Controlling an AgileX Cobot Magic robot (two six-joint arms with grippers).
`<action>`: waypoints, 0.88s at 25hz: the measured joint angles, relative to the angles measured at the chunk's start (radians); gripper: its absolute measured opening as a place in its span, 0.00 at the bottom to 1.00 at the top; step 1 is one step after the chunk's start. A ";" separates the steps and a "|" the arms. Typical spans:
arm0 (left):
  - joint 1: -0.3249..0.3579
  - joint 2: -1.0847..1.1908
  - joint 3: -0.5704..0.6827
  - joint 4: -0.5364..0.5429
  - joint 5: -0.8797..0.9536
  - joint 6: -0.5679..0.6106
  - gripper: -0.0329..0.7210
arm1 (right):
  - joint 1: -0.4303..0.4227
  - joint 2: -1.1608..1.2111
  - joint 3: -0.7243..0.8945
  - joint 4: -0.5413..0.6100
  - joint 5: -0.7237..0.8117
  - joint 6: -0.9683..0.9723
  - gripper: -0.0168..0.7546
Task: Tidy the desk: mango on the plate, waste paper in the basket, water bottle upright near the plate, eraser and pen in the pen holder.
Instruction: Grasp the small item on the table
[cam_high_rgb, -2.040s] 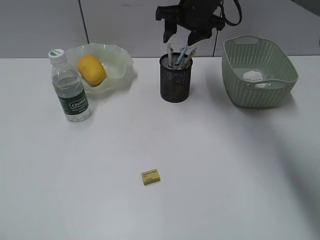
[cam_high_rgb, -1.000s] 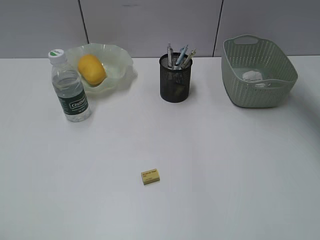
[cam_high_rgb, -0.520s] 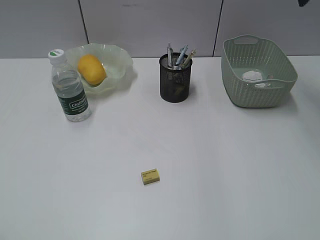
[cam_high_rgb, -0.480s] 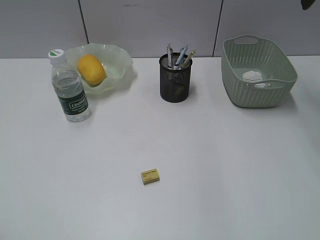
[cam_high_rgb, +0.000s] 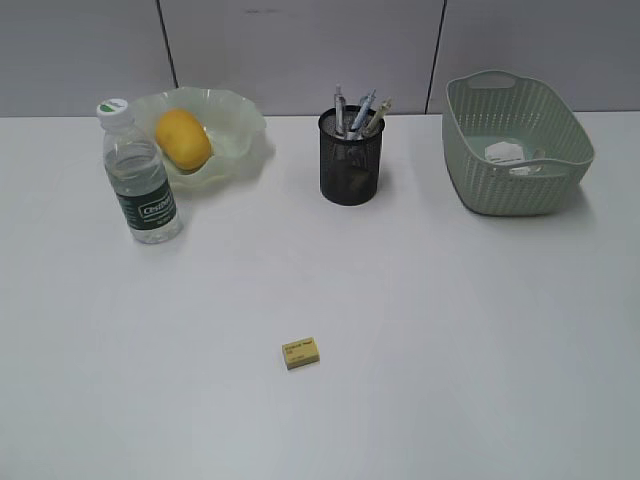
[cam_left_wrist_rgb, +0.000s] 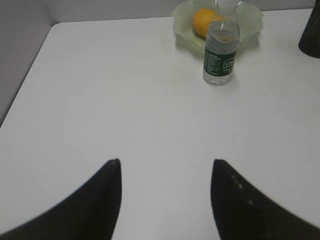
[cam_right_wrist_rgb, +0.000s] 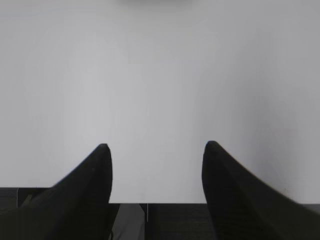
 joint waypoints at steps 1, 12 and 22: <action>0.000 0.000 0.000 0.000 0.000 0.000 0.62 | 0.000 -0.054 0.048 0.000 0.000 0.000 0.62; 0.000 0.000 0.000 0.000 0.000 0.000 0.62 | 0.000 -0.574 0.376 0.006 -0.015 0.000 0.62; 0.000 0.000 0.000 0.000 0.000 0.000 0.62 | 0.000 -0.990 0.585 -0.057 -0.040 -0.006 0.62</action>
